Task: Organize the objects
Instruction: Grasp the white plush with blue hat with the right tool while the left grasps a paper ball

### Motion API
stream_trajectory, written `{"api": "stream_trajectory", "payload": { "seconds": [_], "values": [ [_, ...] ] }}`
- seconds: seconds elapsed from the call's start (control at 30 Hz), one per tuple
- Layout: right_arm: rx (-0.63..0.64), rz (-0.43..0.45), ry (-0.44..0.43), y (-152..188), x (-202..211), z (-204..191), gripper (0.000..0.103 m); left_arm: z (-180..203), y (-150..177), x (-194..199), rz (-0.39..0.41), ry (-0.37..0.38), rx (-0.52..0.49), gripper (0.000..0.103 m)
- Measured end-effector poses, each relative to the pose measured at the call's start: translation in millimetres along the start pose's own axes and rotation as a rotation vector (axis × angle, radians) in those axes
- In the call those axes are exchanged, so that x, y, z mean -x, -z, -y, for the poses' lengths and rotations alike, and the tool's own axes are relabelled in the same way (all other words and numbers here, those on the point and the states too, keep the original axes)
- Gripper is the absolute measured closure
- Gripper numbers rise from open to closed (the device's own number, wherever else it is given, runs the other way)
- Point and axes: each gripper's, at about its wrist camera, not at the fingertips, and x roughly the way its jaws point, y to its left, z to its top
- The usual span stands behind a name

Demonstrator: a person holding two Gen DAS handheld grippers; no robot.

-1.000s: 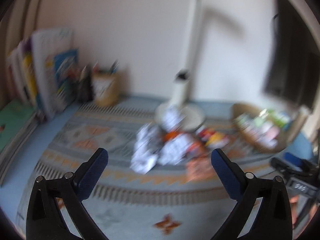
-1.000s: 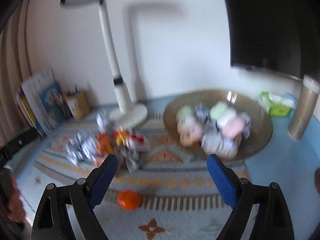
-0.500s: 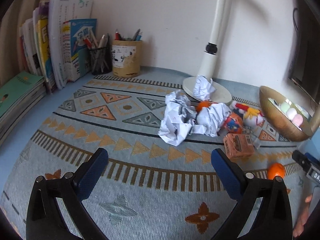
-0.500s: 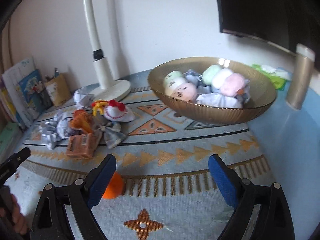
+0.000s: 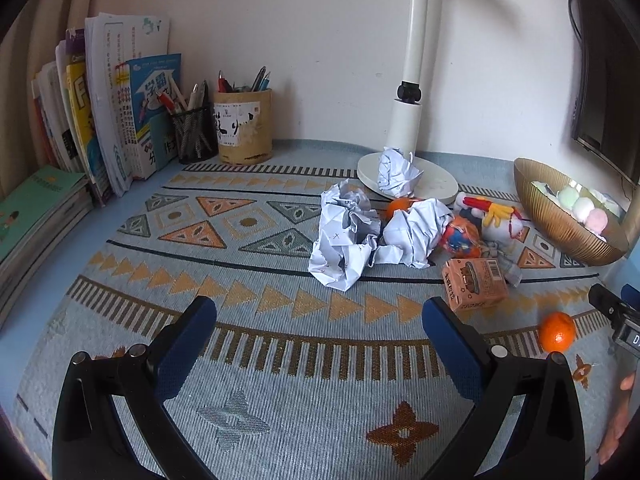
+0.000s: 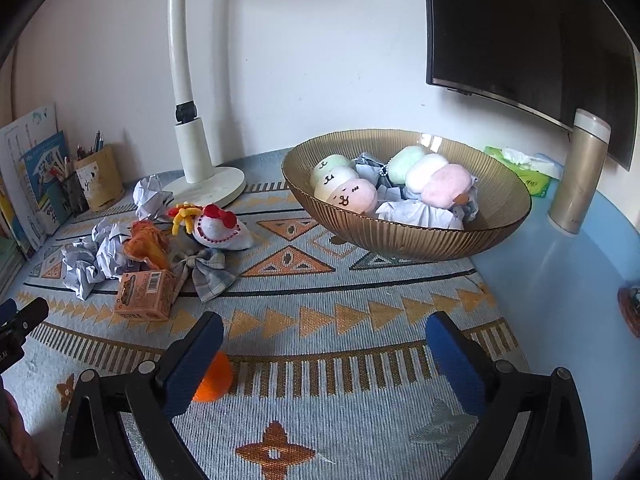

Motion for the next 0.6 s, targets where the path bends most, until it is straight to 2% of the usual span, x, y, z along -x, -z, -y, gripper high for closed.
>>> {"api": "stream_trajectory", "payload": {
  "seconds": [0.1,0.17,0.23,0.3,0.43,0.47,0.53,0.6],
  "values": [
    [0.008,0.001,-0.006,0,0,0,0.001,-3,-1,-3,-0.027,0.023,0.005,0.0],
    [0.022,-0.003,-0.038,0,1,-1,0.001,-8,-7,-9,-0.083,0.117,0.013,0.0],
    [0.043,-0.038,-0.118,-6,1,-4,0.002,-14,-14,-14,-0.125,0.192,0.028,0.001],
    [0.074,-0.061,-0.162,-16,3,-9,0.007,-19,-28,-19,-0.155,0.251,0.016,0.001],
    [0.193,-0.109,-0.212,-61,-2,-34,0.018,-18,-51,-39,-0.188,0.292,-0.102,0.001],
    [0.223,-0.128,-0.234,-68,-8,-42,0.028,-15,-54,-50,-0.221,0.305,-0.143,0.001],
    [0.277,-0.144,-0.282,-82,-27,-56,0.029,-8,-56,-66,-0.245,0.291,-0.196,0.003],
    [0.324,-0.184,-0.284,-87,-52,-71,0.03,-2,-56,-81,-0.257,0.283,-0.226,0.011]
  ]
}}
